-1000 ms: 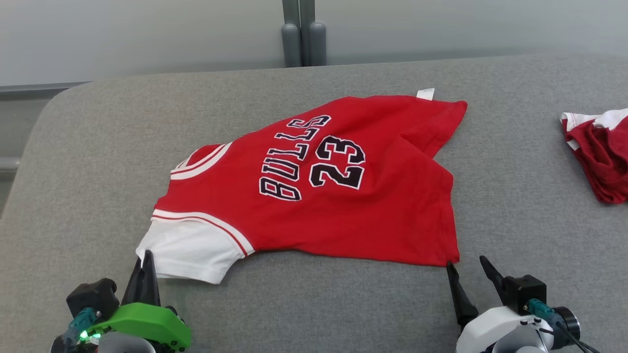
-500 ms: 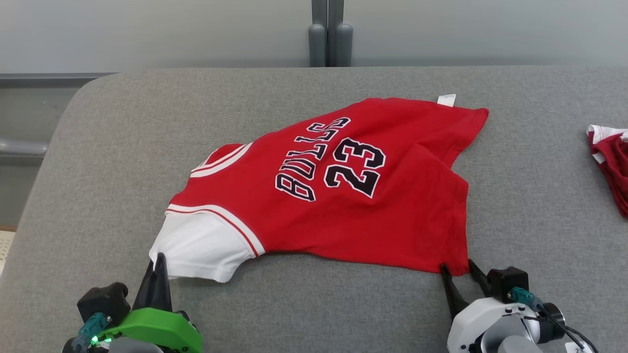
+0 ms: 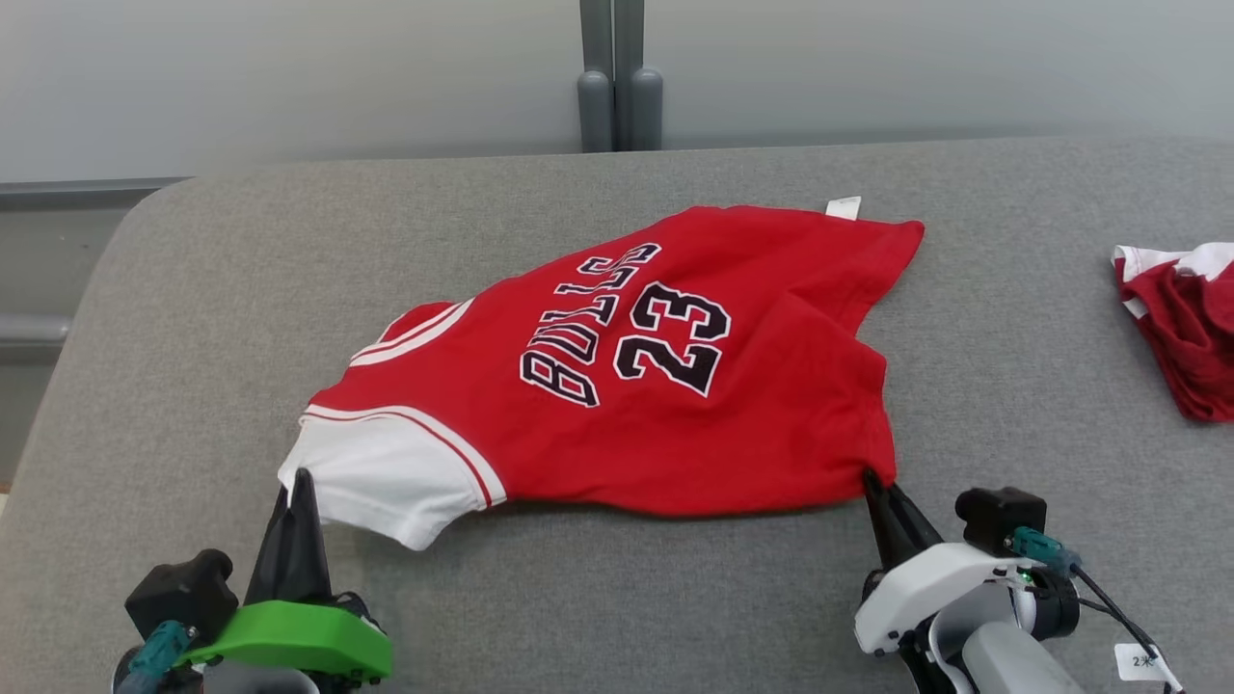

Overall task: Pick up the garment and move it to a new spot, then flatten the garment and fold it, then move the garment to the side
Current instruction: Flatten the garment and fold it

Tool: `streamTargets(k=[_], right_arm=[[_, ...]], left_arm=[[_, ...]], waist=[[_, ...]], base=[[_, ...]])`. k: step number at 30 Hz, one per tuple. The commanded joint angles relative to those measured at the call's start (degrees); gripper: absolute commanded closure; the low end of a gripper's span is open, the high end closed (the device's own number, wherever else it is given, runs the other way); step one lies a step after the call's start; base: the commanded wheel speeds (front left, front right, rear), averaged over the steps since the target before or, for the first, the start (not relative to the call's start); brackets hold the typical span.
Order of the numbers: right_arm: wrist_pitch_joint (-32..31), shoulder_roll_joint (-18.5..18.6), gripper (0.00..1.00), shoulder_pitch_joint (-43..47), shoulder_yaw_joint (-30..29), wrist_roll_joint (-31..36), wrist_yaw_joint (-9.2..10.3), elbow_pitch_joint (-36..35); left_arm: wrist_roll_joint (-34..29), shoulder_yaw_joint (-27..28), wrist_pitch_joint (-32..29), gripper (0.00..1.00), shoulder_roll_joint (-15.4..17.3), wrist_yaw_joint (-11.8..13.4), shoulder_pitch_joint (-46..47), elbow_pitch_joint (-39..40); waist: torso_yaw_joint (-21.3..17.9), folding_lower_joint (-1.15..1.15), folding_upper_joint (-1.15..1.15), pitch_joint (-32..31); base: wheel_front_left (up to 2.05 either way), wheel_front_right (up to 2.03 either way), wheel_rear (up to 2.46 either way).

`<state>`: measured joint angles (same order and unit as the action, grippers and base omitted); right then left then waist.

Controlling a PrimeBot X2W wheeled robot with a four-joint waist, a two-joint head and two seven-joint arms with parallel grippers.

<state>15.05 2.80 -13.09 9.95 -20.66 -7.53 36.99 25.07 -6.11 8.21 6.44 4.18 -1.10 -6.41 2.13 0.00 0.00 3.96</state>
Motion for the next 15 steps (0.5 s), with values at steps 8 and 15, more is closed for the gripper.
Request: streamTargets(k=[8, 15], right_arm=[[-0.5, 1.7, 1.00, 1.8, 0.5, -7.5, 0.07, -16.4], [-5.1, 5.7, 1.00, 3.8, -2.1, -12.0, 0.05, -35.5]], left_arm=[[2.5, 0.8, 1.9, 1.00, -0.4, -1.7, 3.1, 9.7], [3.9, 1.3, 0.0, 1.00, 0.6, -1.7, 6.4, 22.7]], waist=[[-4.1, 0.00, 0.00, -3.7], [-6.8, 0.00, 0.00, -5.4]], base=[[0.00, 0.00, 0.00], [0.00, 0.00, 0.00]])
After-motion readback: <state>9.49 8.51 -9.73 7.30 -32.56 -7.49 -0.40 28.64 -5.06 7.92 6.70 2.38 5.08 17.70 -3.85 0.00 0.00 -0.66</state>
